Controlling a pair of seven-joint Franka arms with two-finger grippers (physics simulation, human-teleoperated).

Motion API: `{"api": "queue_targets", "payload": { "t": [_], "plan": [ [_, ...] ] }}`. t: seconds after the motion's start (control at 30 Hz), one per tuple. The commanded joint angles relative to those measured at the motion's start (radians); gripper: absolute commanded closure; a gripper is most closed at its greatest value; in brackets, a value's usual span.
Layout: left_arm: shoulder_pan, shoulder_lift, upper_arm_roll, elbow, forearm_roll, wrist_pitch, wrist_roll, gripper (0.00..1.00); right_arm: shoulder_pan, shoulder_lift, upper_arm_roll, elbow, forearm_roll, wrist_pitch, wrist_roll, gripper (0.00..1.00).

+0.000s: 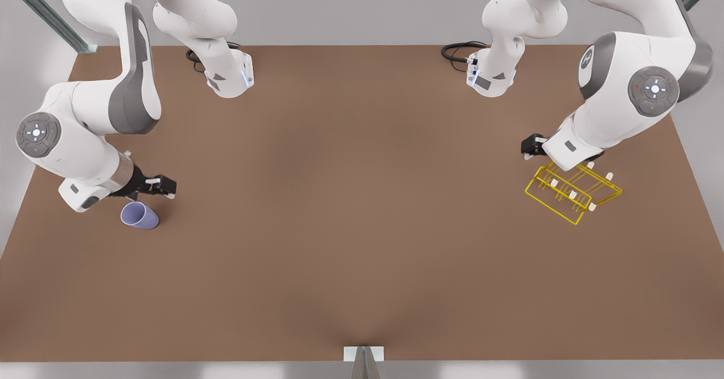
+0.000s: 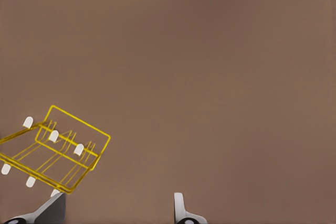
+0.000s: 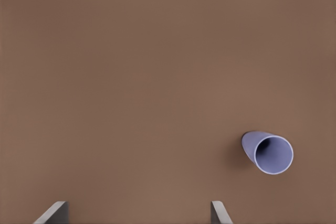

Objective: Place the cup on the cup holder

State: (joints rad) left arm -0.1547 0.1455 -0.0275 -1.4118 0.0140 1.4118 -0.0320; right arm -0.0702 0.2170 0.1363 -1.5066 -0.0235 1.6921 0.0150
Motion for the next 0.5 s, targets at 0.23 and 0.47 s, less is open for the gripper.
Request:
{"api": "queue_targets", "payload": {
  "t": [0.23, 0.47],
  "plan": [
    [0.001, 0.019, -0.009, -0.015, 0.004, -0.002, 0.017, 0.00, -0.034, 0.005, -0.001, -0.018, 0.013, 0.052, -0.017, 0.00],
    [0.001, 0.026, -0.006, -0.016, -0.003, -0.036, 0.020, 0.00, -0.054, 0.062, -0.098, -0.103, 0.014, 0.167, -0.112, 0.00]
  ]
}}
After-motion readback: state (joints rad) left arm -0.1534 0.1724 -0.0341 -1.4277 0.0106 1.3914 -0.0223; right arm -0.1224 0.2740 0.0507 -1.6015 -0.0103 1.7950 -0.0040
